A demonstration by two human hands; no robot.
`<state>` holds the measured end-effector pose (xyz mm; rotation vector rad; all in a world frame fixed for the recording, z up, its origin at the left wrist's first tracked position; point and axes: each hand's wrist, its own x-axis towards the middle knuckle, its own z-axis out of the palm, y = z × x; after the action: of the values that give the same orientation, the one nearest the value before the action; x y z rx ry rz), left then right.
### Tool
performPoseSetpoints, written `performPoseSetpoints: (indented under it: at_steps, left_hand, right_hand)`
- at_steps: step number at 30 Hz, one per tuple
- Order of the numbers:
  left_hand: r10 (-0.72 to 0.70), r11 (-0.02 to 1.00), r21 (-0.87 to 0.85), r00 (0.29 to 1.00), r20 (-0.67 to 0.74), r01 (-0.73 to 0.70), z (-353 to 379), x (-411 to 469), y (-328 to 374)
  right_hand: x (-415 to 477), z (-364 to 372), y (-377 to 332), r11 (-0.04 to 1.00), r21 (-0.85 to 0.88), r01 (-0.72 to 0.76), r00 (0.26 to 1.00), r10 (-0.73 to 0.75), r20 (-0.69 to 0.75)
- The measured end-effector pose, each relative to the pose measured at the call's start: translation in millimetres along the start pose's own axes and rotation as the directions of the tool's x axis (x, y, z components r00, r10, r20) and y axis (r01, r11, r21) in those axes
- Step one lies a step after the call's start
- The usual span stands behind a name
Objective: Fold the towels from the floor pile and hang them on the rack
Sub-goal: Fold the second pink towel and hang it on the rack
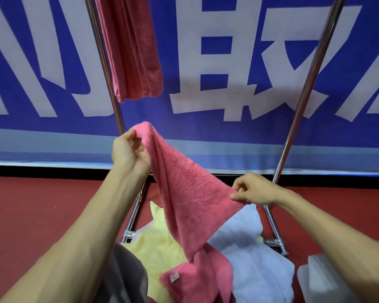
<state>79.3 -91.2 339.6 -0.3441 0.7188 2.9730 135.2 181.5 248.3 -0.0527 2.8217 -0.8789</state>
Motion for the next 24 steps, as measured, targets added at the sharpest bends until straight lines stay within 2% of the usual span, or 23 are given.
performPoseSetpoints:
  at_steps: [2, 3, 4, 6, 7, 9, 10, 11, 14, 16, 19, 21, 24]
  left_hand:
    - [0.048, 0.996, 0.080, 0.995, -0.083, -0.041, -3.5, 6.5, -1.5]
    - [0.078, 0.985, 0.164, 0.990, -0.119, -0.058, -4.4, 7.8, -3.1]
    - [0.099, 0.962, 0.265, 0.987, -0.128, -0.062, -5.3, 8.4, -5.0]
    - [0.111, 0.877, 0.475, 0.992, -0.056, -0.072, -2.7, 4.1, -10.7]
    - [0.114, 0.809, 0.580, 0.993, 0.010, -0.099, -0.2, -0.1, -14.6]
    - [0.153, 0.577, 0.789, 0.977, 0.146, -0.208, 3.6, -7.9, -22.3]
    - [0.175, 0.458, 0.849, 0.963, 0.205, -0.264, 4.9, -11.5, -25.9]
    - [0.180, 0.384, 0.875, 0.953, 0.244, -0.296, 4.6, -13.2, -29.4]
    - [0.103, 0.354, 0.897, 0.964, 0.244, -0.265, 0.3, -14.7, -38.9]
    - [0.041, 0.320, 0.915, 0.968, 0.247, -0.247, -1.8, -14.6, -45.7]
    - [-0.014, 0.296, 0.922, 0.964, 0.267, -0.251, -2.9, -14.4, -56.9]
    - [-0.014, 0.311, 0.916, 0.962, 0.272, -0.255, -4.5, -14.8, -65.6]
    - [0.012, 0.403, 0.874, 0.957, 0.290, -0.270, -3.8, -21.1, -77.9]
  right_hand:
    - [-3.0, -0.4, -2.0, 0.999, 0.043, -0.027, 0.999, 0.025, 0.032]
    - [-5.3, -1.5, -5.8, 0.991, 0.128, -0.040, 0.999, 0.036, 0.033]
    - [-7.8, -3.8, -11.0, 0.970, 0.240, -0.044, 0.999, 0.041, 0.019]
    - [-12.5, -11.4, -24.9, 0.888, 0.459, 0.003, 0.999, 0.019, -0.043]
    - [-15.1, -15.8, -32.4, 0.846, 0.531, 0.048, 0.997, -0.006, -0.081]
    - [-20.8, -24.1, -44.6, 0.795, 0.590, 0.139, 0.986, -0.055, -0.158]
    - [-23.6, -27.7, -49.1, 0.791, 0.587, 0.170, 0.980, -0.071, -0.188]
    - [-26.1, -30.4, -52.0, 0.799, 0.569, 0.193, 0.974, -0.087, -0.208]
    - [-29.5, -34.0, -53.2, 0.868, 0.451, 0.208, 0.964, -0.105, -0.243]
    - [-28.9, -35.0, -51.1, 0.935, 0.290, 0.206, 0.935, -0.101, -0.341]
    - [-30.2, -34.2, -52.0, 0.961, 0.140, 0.240, 0.884, -0.157, -0.440]
    - [-31.1, -32.8, -55.1, 0.959, 0.086, 0.271, 0.856, -0.200, -0.476]
    - [-29.3, -30.7, -56.9, 0.943, 0.045, 0.329, 0.812, -0.259, -0.523]
